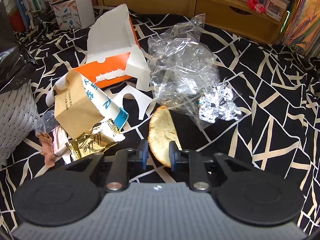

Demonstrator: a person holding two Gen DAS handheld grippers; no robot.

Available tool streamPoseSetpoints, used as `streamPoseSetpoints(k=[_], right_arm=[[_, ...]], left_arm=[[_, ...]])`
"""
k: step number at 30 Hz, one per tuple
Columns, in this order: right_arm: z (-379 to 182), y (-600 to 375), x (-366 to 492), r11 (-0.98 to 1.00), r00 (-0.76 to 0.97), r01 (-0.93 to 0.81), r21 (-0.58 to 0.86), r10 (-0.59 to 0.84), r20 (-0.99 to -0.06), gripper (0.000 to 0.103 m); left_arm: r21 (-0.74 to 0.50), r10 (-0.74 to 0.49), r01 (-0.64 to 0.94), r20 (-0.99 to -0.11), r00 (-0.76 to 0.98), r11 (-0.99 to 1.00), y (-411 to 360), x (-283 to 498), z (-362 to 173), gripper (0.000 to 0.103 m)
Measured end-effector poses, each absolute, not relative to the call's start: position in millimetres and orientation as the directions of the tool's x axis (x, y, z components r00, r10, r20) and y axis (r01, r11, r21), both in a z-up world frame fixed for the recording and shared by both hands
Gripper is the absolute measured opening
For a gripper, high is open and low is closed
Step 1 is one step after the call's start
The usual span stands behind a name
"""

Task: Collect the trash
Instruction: 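Grasp the tan crisp piece with the right gripper, then carry the crisp piece over the trash bin and release it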

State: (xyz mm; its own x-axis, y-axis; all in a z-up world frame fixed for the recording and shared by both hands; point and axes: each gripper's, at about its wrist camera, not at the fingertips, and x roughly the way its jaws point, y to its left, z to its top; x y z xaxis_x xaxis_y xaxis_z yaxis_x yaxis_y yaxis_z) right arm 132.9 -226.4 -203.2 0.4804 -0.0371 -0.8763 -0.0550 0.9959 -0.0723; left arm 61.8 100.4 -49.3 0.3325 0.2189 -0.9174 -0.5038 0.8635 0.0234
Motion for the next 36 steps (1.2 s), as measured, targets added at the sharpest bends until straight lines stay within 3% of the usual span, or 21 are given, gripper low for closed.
streamPoseSetpoints(k=[2, 5, 12, 14, 15, 17, 20, 26, 36], right_arm=[[-202.7, -227.9, 131.1, 0.997, 0.482, -0.05, -0.065, -0.033, -0.875, 0.03], [-205.5, -230.1, 131.4, 0.997, 0.475, -0.043, -0.059, -0.032, -0.88, 0.046], [-213.7, -230.6, 139.2, 0.997, 0.474, -0.036, -0.071, -0.045, -0.879, 0.057], [-213.6, -228.4, 138.7, 0.996, 0.475, -0.041, -0.076, -0.047, -0.879, 0.041], [-213.2, -227.2, 137.6, 0.996, 0.477, -0.043, -0.083, -0.053, -0.877, 0.041], [-210.8, -226.8, 134.4, 0.997, 0.482, -0.049, -0.066, -0.034, -0.875, 0.027], [-202.5, -223.9, 128.2, 0.997, 0.504, -0.052, -0.064, -0.029, -0.863, 0.017], [-183.0, -228.1, 117.6, 0.999, 0.54, -0.038, -0.009, 0.013, -0.842, 0.009], [-127.1, -230.2, 103.9, 0.991, 0.633, -0.034, 0.133, 0.124, -0.764, 0.008]], left_arm=[[0.024, 0.219, -0.503, -0.917, 0.333, 0.864, 100.3, 61.8, -49.3, 0.04], [0.025, 0.219, -0.499, -0.917, 0.333, 0.866, 100.6, 62.8, -49.2, 0.04], [0.032, 0.222, -0.491, -0.916, 0.334, 0.871, 100.3, 63.9, -49.4, 0.04], [0.032, 0.222, -0.49, -0.915, 0.336, 0.871, 100.4, 63.1, -49.9, 0.04], [0.031, 0.221, -0.49, -0.915, 0.336, 0.871, 100.5, 62.9, -49.9, 0.04], [0.03, 0.221, -0.491, -0.915, 0.337, 0.871, 100.3, 62.7, -49.8, 0.04], [0.028, 0.221, -0.493, -0.915, 0.338, 0.87, 100.3, 62.3, -49.7, 0.041], [0.024, 0.218, -0.493, -0.914, 0.341, 0.87, 101.0, 61.2, -49.6, 0.041], [0.023, 0.218, -0.494, -0.914, 0.342, 0.869, 101.3, 60.8, -50.0, 0.042]])
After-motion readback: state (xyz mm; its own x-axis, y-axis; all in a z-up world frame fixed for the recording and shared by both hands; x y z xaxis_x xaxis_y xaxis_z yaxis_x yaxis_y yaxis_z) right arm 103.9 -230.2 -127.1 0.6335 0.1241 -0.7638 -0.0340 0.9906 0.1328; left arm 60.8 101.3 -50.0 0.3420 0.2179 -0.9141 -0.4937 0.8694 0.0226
